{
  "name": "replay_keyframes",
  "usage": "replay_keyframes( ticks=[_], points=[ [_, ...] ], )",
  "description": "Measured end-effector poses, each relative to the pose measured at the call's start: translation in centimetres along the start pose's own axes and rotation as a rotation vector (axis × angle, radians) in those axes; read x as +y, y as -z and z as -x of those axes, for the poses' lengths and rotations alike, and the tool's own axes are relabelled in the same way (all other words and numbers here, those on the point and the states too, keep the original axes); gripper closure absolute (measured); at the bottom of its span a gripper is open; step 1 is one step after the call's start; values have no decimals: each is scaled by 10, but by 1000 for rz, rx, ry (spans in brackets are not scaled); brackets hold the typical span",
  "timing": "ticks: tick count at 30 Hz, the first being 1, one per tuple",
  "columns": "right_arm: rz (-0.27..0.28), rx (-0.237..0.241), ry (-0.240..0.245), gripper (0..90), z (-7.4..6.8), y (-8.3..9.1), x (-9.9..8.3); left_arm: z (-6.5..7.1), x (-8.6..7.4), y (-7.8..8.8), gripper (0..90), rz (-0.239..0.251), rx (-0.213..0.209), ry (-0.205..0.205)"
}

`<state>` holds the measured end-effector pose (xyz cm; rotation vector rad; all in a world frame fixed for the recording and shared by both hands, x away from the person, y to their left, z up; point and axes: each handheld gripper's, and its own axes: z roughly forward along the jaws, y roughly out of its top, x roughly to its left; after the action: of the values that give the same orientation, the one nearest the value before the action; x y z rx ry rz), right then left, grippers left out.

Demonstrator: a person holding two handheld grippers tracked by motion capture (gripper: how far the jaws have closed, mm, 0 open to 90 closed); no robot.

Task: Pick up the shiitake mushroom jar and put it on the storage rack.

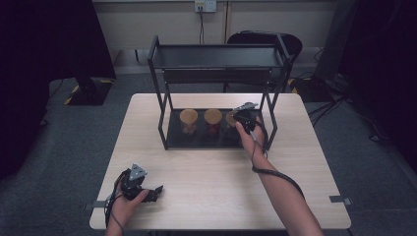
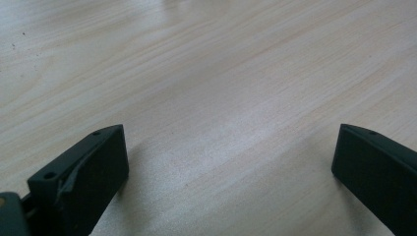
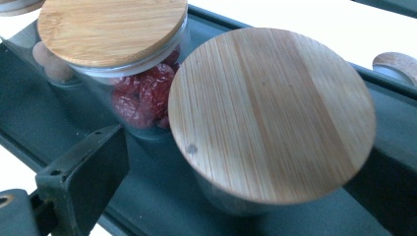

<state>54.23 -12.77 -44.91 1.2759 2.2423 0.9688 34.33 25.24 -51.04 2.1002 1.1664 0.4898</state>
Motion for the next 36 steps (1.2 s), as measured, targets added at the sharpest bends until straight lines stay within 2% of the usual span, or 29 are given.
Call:
replay_keyframes(
  ticks=[14,36],
  points=[
    [32,-18,26,8,-7,23,-2,0,0,0,2,0,0,0],
    [66,16,62,15,-28,51,-2,0,0,0,2,0,0,0]
  ],
)
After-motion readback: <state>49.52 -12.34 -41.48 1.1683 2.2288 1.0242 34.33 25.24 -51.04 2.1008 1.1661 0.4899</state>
